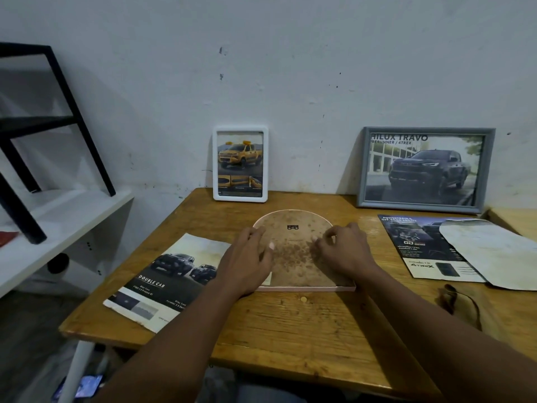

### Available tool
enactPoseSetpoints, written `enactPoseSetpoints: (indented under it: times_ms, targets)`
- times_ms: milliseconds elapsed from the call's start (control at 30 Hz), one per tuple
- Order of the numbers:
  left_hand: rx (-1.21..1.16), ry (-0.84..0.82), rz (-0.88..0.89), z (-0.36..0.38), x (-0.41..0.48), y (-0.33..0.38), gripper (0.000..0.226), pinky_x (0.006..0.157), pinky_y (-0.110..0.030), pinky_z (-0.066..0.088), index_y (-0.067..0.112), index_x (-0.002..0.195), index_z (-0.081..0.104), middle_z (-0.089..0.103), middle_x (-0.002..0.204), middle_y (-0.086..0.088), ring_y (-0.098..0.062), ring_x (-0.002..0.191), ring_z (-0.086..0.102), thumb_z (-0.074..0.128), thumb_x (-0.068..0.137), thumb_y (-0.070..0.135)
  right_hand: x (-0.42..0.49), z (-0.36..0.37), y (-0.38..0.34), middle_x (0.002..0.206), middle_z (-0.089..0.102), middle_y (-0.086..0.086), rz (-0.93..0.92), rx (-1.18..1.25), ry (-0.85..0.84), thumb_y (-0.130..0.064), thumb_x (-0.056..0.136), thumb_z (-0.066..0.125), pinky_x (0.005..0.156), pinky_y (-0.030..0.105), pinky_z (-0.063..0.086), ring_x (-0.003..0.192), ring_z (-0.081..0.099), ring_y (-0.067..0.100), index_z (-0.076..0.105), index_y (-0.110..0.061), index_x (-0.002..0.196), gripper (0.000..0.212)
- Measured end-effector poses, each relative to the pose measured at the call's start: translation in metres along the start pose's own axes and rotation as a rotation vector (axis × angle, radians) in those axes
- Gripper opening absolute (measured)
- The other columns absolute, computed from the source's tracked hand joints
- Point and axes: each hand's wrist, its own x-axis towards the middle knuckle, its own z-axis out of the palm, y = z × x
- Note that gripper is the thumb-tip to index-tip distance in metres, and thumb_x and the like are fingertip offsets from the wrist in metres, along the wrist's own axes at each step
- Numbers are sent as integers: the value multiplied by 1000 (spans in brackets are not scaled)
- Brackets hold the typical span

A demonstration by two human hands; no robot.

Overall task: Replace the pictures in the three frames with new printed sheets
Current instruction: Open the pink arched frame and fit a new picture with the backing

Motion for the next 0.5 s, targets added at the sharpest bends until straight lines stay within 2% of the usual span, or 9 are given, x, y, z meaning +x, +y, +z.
enactPoseSetpoints:
  times_ms: [100,167,300,400,500]
  targets:
    - [73,-37,37,-4,2,0,48,100,-39,48,18,141,55,48,141,0,-19,128,48,39,105,46,0,3,-3,132,44,10,-95,-166,38,-57,92,53,99,43,43,121,40,27,61,-18,126,52]
    - [153,-68,7,-9,14,-12,48,98,-39,49,20,139,54,48,140,0,-18,126,48,39,104,48,16,13,-14,139,43,8,-201,-258,27,-56,94,48,102,43,40,128,37,26,59,-20,129,52]
    - [221,-121,-13,-13,20,-7,45,96,-41,49,20,132,53,47,139,-2,-21,122,49,42,101,51,17,19,-18,155,35,4,-292,-232,-127,-44,101,39,115,48,25,144,25,22,44,-20,142,48]
    - [196,-173,-2,-7,17,-2,40,104,-44,44,20,129,46,43,146,-5,-25,138,38,44,101,48,17,20,-12,153,38,3,-267,-194,-189,-42,100,40,113,46,27,141,31,21,39,-21,143,49]
    - [151,-196,-21,-3,18,2,41,100,-42,47,20,133,41,44,146,-4,-24,128,47,44,102,46,22,15,-10,146,46,3,-282,-275,-184,-47,97,40,106,46,32,134,35,21,42,-24,137,47]
